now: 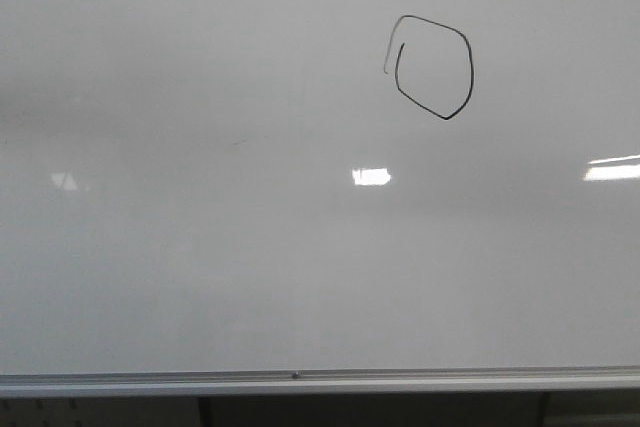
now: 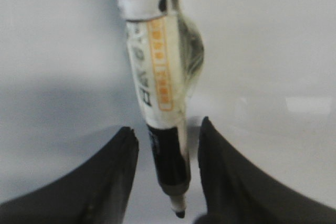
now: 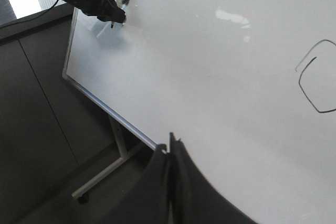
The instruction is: Write number 0 on whiteboard
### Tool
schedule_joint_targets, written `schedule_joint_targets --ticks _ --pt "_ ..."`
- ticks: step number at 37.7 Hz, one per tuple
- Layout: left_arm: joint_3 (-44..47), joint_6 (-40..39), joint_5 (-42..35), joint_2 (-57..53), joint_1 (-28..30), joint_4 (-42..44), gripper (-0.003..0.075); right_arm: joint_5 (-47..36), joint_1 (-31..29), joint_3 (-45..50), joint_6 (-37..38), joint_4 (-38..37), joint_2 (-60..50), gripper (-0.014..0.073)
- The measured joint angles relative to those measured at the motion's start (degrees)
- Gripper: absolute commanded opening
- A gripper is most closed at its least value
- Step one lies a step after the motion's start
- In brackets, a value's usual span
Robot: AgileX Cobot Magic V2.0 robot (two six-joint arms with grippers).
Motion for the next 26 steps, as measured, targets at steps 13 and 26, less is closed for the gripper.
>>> schedule_joint_targets --ticks 13,26 --pt "0.0 0.0 0.2 -0.3 0.0 0.2 0.0669 0.0 0.0 0.0 0.0 0.0 0.0 -0.0067" --pt "0.0 0.0 12.8 -13.8 0.7 2.8 0.0662 -6.0 0.0 0.0 0.0 0.0 0.0 -0.0067"
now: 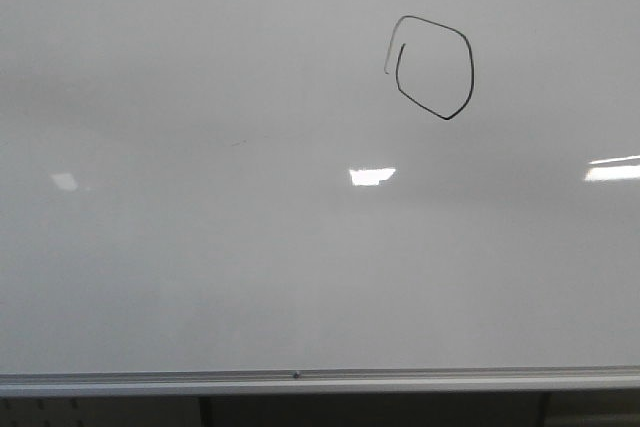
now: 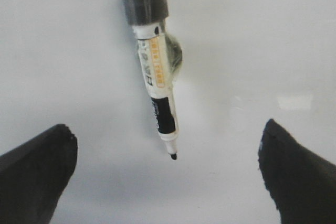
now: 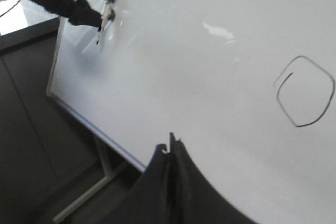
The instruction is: Write number 0 on whiteboard
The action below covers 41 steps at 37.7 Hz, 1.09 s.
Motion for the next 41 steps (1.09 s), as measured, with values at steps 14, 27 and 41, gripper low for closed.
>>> schedule_joint_targets --ticks 14,27,41 --pt "8.2 0.0 4.4 -20.9 0.0 -4.0 0.012 -12.6 0.0 0.1 0.0 0.2 0.0 -0.0067" --pt "24.7 0.0 5.9 -46.5 0.0 -7.5 -0.002 -13.3 0.0 0.2 0.0 0.5 0.0 -0.0067" --pt "29.7 0.0 8.5 -68.2 0.0 -9.6 -0.002 -13.3 0.0 0.2 0.0 0.6 0.0 -0.0067"
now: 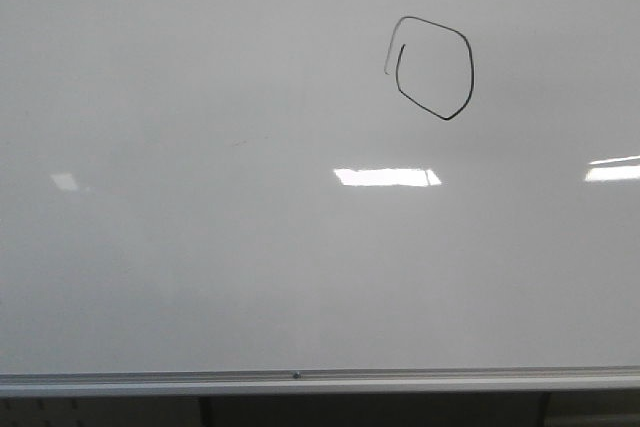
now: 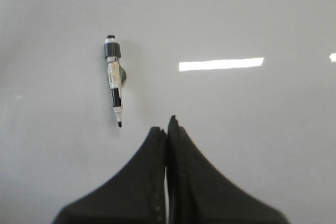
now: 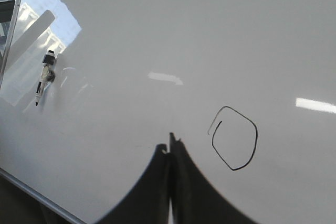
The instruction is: Write number 0 on whiteboard
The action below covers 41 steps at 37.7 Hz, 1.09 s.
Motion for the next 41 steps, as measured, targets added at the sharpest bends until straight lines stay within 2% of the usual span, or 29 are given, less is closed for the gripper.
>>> schedule_joint_targets --ticks 23,27,33,41 --pt "0.1 0.0 0.1 -2.0 0.0 0.0 -0.002 0.0 0.0 0.0 0.0 0.0 0.0 -0.0067" --pt "1.5 -0.7 -2.3 -2.4 0.0 1.0 -0.002 0.0 0.0 0.0 0.0 0.0 0.0 -0.0067" --pt "5.8 -11.4 -7.2 -5.7 -1.2 9.7 -0.002 0.0 0.0 0.0 0.0 0.0 0.0 -0.0067" --pt "14.5 -24.0 -15.0 -8.4 -9.6 23.3 -0.002 0.0 0.0 0.0 0.0 0.0 0.0 -0.0067"
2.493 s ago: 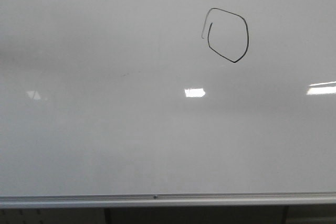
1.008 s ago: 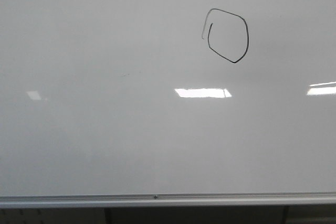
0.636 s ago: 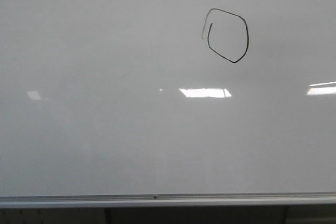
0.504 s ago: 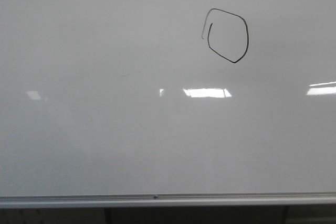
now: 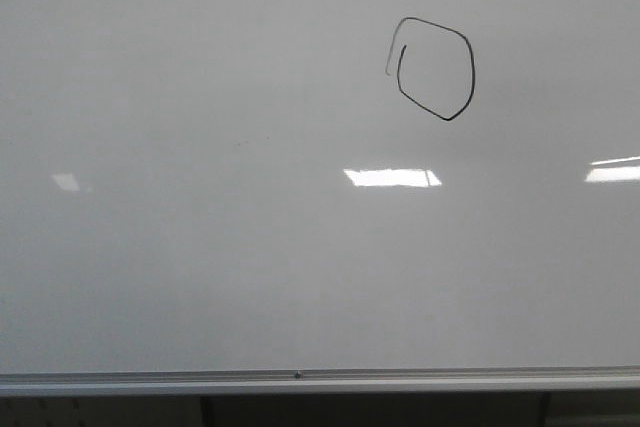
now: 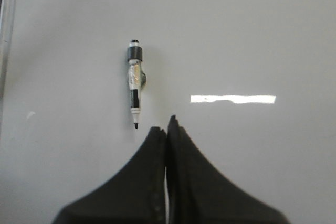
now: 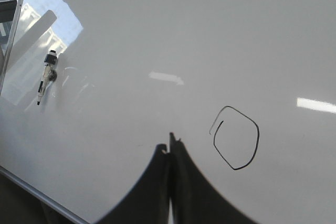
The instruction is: Write number 0 on whiteboard
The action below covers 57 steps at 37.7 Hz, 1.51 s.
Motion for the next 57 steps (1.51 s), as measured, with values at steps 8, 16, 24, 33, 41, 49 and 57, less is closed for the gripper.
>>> schedule_joint_targets --ticks 8,16,24,33,41,49,57 --pt "8.8 -2.9 -6.7 0.0 -2.3 4.0 -0.002 0.0 0.0 0.0 0.0 0.0 0.0 -0.0067" --pt "11.2 -3.1 -7.4 0.0 -2.3 4.0 -0.002 0.0 0.0 0.0 0.0 0.0 0.0 -0.0067" --pt "11.2 -3.1 -7.6 0.0 -2.3 3.7 -0.002 0.0 0.0 0.0 0.0 0.0 0.0 -0.0067" --pt "11.2 -3.1 -7.6 0.0 -2.3 3.6 -0.002 0.0 0.0 0.0 -0.1 0.0 0.0 -0.0067" --pt "11.2 -3.1 -7.6 0.0 -2.3 3.6 -0.002 0.1 0.0 0.0 -0.1 0.0 0.0 -0.0067" --pt "11.2 -3.1 -7.6 0.0 -2.3 3.6 -0.002 0.1 0.0 0.0 -0.1 0.0 0.0 -0.0067" --pt "11.2 -3.1 -7.6 0.0 -2.3 3.6 -0.002 0.1 0.0 0.0 -0.1 0.0 0.0 -0.0067"
